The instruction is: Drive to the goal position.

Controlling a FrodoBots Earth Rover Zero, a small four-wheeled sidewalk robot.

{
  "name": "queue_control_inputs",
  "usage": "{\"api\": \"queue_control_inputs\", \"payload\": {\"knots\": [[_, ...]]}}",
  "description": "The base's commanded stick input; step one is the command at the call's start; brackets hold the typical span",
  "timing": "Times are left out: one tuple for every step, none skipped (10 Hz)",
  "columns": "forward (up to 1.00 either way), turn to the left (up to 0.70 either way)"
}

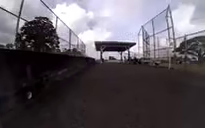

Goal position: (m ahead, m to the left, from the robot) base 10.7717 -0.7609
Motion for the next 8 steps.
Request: {"api": "queue_control_inputs", "payload": {"knots": [[0.85,0.0],[0.85,0.0],[0.85,0.0],[0.85,0.0],[0.85,0.0],[0.85,0.0],[0.85,0.0],[0.85,0.0]]}}
